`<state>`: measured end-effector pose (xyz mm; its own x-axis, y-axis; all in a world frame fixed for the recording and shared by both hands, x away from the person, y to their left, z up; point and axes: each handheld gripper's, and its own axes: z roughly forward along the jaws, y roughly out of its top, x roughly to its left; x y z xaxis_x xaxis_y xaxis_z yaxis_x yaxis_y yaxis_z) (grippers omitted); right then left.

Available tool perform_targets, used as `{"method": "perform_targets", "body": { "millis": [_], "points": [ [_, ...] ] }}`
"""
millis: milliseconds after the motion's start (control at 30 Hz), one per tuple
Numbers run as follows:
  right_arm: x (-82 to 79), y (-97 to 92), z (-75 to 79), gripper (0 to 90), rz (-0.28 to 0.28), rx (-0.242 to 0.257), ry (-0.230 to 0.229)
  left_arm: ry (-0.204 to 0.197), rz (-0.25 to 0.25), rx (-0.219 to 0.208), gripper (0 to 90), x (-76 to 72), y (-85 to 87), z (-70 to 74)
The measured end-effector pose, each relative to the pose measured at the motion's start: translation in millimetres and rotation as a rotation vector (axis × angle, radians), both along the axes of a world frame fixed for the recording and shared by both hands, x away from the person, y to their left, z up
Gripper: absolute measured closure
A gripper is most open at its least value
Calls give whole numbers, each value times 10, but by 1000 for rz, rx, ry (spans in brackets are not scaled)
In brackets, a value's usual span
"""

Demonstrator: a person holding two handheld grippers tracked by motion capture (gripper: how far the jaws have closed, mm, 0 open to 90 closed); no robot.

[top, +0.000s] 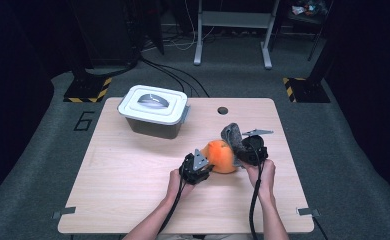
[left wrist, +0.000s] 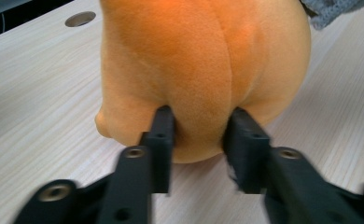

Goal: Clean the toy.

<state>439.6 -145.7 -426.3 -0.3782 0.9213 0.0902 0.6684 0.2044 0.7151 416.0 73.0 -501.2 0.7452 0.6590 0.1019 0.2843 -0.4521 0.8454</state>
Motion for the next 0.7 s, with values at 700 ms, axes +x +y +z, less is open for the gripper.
{"method": "perform_targets", "body": {
  "millis": [700],
  "points": [
    [-331, 261, 365, 751, 151, 123, -43, 138, 0, -118, 753, -70, 107, 163]
  ]
}}
